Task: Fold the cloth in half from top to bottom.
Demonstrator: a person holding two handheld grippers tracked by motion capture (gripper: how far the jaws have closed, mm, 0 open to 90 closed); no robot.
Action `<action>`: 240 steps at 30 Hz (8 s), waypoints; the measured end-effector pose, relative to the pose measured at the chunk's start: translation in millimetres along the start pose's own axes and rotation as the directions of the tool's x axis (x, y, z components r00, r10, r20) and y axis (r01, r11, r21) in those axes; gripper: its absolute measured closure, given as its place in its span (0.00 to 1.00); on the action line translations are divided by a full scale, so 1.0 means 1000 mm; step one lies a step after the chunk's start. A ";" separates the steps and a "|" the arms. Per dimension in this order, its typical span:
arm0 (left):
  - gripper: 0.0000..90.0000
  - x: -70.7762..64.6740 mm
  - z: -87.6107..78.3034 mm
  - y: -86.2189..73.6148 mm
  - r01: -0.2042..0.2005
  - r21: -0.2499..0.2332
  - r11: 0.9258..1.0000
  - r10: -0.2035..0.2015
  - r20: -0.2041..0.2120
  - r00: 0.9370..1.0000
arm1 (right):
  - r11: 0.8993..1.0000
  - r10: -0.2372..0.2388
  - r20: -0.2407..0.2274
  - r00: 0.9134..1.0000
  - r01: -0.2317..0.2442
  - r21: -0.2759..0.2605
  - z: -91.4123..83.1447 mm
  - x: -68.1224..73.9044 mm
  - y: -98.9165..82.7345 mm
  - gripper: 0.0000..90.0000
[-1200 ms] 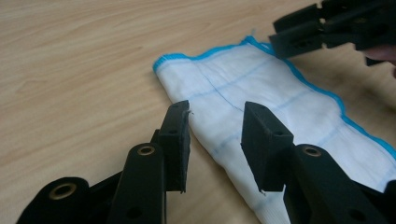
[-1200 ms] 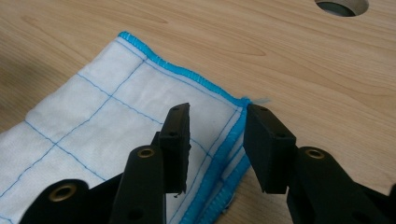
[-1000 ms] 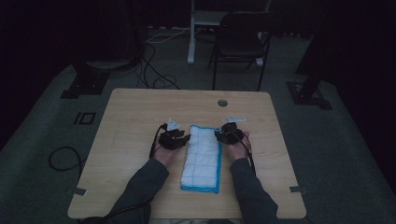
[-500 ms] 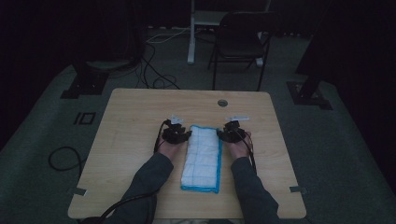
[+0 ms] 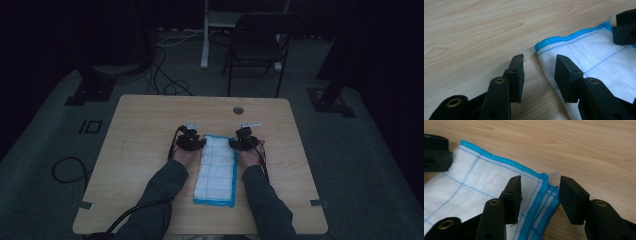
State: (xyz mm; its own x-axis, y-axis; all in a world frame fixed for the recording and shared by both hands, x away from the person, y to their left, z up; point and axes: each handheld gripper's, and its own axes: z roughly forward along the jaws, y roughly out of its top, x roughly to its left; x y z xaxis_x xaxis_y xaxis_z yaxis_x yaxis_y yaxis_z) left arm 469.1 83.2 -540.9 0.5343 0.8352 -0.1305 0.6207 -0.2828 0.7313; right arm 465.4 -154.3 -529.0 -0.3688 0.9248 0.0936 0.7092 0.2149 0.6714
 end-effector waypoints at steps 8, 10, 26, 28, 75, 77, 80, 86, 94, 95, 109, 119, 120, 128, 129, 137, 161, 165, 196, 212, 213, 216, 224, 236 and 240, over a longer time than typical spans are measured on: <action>0.62 -0.004 0.006 0.005 -0.022 0.004 1.000 0.022 -0.035 0.999 | 0.999 0.027 0.011 1.000 -0.027 0.029 0.003 -0.004 0.000 0.63; 0.63 -0.006 0.006 0.006 -0.023 0.013 1.000 0.023 -0.051 0.998 | 0.999 0.025 0.014 1.000 -0.025 0.028 0.002 -0.003 0.000 0.70; 0.99 -0.011 0.003 0.019 -0.021 0.081 0.996 0.021 -0.010 1.000 | 1.000 -0.015 -0.034 0.999 0.015 -0.006 -0.004 -0.003 0.004 0.95; 0.99 -0.011 0.001 0.021 -0.021 0.070 0.997 0.022 -0.011 1.000 | 1.000 -0.022 -0.034 0.999 0.021 -0.017 -0.005 -0.003 0.006 0.95; 0.99 -0.013 -0.054 0.051 -0.016 -0.104 0.994 0.021 0.050 0.999 | 0.977 -0.122 -0.042 0.992 0.113 -0.183 -0.058 0.006 0.031 0.95; 0.99 -0.013 -0.058 0.050 -0.015 -0.112 0.994 0.021 0.053 0.998 | 0.974 -0.130 -0.046 0.990 0.120 -0.190 -0.060 0.008 0.030 0.95; 0.99 -0.013 -0.063 0.048 -0.017 -0.120 0.993 0.024 0.055 0.998 | 0.972 -0.139 -0.053 0.989 0.126 -0.200 -0.066 0.012 0.030 0.95; 0.99 -0.015 -0.073 0.041 -0.028 -0.135 0.990 0.037 0.067 0.997 | 0.965 -0.166 -0.062 0.984 0.149 -0.215 -0.074 0.020 0.025 0.95; 0.99 -0.020 -0.084 0.034 -0.031 -0.156 0.987 0.046 0.097 0.994 | 0.960 -0.177 -0.075 0.981 0.155 -0.234 -0.084 0.024 0.014 0.95; 0.99 -0.021 -0.086 0.033 -0.031 -0.160 0.987 0.048 0.102 0.994 | 0.959 -0.178 -0.077 0.981 0.155 -0.235 -0.086 0.024 0.013 0.95; 0.99 -0.022 -0.103 0.010 -0.021 -0.188 0.982 0.049 0.143 0.989 | 0.952 -0.213 -0.090 0.973 0.186 -0.244 -0.099 0.030 -0.008 0.95; 0.99 -0.026 -0.113 -0.005 -0.008 -0.201 0.979 0.045 0.178 0.983 | 0.947 -0.233 -0.099 0.967 0.202 -0.249 -0.105 0.035 -0.019 0.95; 0.99 -0.026 -0.113 -0.006 -0.009 -0.202 0.979 0.046 0.178 0.983 | 0.948 -0.232 -0.101 0.967 0.202 -0.248 -0.105 0.035 -0.020 0.95; 0.99 -0.030 -0.117 -0.015 -0.011 -0.200 0.980 0.051 0.193 0.980 | 0.947 -0.239 -0.109 0.965 0.206 -0.248 -0.108 0.036 -0.031 0.95; 0.99 -0.030 -0.118 -0.016 -0.010 -0.200 0.980 0.049 0.195 0.980 | 0.946 -0.240 -0.110 0.964 0.208 -0.248 -0.108 0.036 -0.032 0.95; 0.99 -0.031 -0.120 -0.024 -0.007 -0.200 0.980 0.047 0.199 0.979 | 0.946 -0.237 -0.120 0.964 0.201 -0.254 -0.109 0.038 -0.037 0.95; 0.99 -0.036 -0.128 -0.041 0.002 -0.207 0.978 0.043 0.217 0.975 | 0.946 -0.233 -0.143 0.962 0.191 -0.261 -0.113 0.043 -0.052 0.95; 0.99 -0.037 -0.129 -0.044 0.000 -0.208 0.978 0.046 0.216 0.975 | 0.947 -0.231 -0.149 0.961 0.187 -0.263 -0.115 0.043 -0.055 0.95; 0.99 -0.043 -0.133 -0.068 0.004 -0.185 0.983 0.038 0.225 0.974 | 0.947 -0.251 -0.167 0.953 0.207 -0.244 -0.116 0.052 -0.077 0.95; 0.99 -0.047 -0.131 -0.078 0.015 -0.176 0.984 0.027 0.233 0.972 | 0.951 -0.245 -0.171 0.954 0.202 -0.233 -0.115 0.052 -0.087 0.95; 0.99 -0.047 -0.130 -0.079 0.016 -0.175 0.984 0.026 0.235 0.972 | 0.952 -0.244 -0.172 0.954 0.201 -0.232 -0.115 0.052 -0.087 0.95; 0.99 -0.048 -0.130 -0.082 0.021 -0.170 0.985 0.020 0.235 0.972 | 0.952 -0.248 -0.174 0.953 0.206 -0.226 -0.115 0.052 -0.090 0.95; 0.97 -0.049 -0.126 -0.091 0.033 -0.145 0.989 0.003 0.238 0.971 | 0.953 -0.253 -0.182 0.950 0.213 -0.214 -0.113 0.053 -0.096 0.95; 0.90 -0.040 -0.128 -0.083 0.070 -0.178 0.982 -0.032 0.208 0.978 | 0.955 -0.263 -0.196 0.945 0.224 -0.196 -0.113 0.057 -0.106 0.94; 0.90 -0.041 -0.116 -0.085 0.052 -0.133 0.990 -0.023 0.211 0.977 | 0.955 -0.265 -0.200 0.943 0.227 -0.192 -0.113 0.059 -0.108 0.92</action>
State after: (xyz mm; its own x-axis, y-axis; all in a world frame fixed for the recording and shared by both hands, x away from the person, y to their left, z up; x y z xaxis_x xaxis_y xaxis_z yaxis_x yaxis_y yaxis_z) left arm 327.7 127.6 -519.9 0.6287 0.7234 -0.2853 0.5658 -0.1738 0.8060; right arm 299.0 -158.9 -512.7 -0.6559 0.7527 0.0573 0.4776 0.3550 0.8037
